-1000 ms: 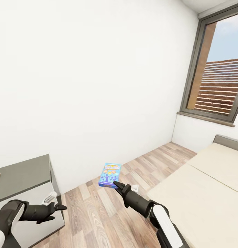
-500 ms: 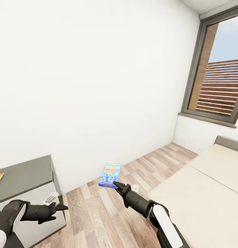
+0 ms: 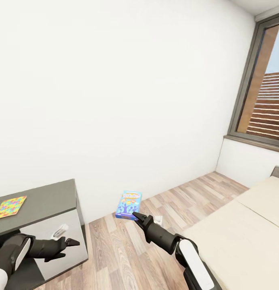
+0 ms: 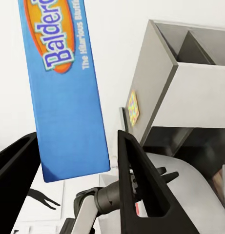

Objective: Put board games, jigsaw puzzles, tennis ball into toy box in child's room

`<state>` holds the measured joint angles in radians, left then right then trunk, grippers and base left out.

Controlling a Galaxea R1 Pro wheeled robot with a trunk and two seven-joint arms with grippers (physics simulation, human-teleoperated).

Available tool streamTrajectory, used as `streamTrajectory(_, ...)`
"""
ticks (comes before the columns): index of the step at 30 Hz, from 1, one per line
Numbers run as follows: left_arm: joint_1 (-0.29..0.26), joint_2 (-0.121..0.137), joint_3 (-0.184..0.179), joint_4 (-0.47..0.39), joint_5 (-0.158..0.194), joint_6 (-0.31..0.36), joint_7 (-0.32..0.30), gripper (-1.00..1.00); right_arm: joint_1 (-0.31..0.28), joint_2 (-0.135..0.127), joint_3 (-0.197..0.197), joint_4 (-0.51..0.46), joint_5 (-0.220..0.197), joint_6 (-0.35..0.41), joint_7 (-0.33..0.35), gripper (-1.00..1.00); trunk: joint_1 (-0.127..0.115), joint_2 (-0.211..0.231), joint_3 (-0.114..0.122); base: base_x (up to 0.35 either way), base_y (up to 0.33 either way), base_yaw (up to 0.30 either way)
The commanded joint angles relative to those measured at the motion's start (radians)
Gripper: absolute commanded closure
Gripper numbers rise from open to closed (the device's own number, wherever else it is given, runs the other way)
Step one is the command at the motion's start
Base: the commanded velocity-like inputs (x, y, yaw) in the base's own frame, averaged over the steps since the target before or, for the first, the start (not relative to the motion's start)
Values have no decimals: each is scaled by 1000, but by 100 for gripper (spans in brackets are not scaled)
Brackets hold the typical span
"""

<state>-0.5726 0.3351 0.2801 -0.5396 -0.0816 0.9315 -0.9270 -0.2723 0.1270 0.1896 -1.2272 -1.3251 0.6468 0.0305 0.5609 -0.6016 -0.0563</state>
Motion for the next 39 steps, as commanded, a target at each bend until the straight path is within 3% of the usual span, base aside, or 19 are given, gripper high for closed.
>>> streamTrajectory(1, -1, -1, 5, 0, -9, 6, -7, -100, -1, 0, -1, 0, 3, 4, 4, 100, -4, 6, 1, 0, 0, 49)
streamTrajectory(14, -1, -1, 5, 0, -9, 6, -7, -100, -1, 0, -1, 0, 3, 3, 3, 100, -53, 97, 43, 0, 0, 11)
streamTrajectory(29, -1, -3, 5, 0, -9, 6, -7, -100, -1, 0, -1, 0, 3, 3, 3, 100, -111, 202, 105, 0, 0, 202)
streamTrajectory(39, -1, -4, 5, 0, -9, 4, -7, -100, -1, 0, -2, 0, 3, 4, 3, 100, -111, 202, 108, 0, 0, 74)
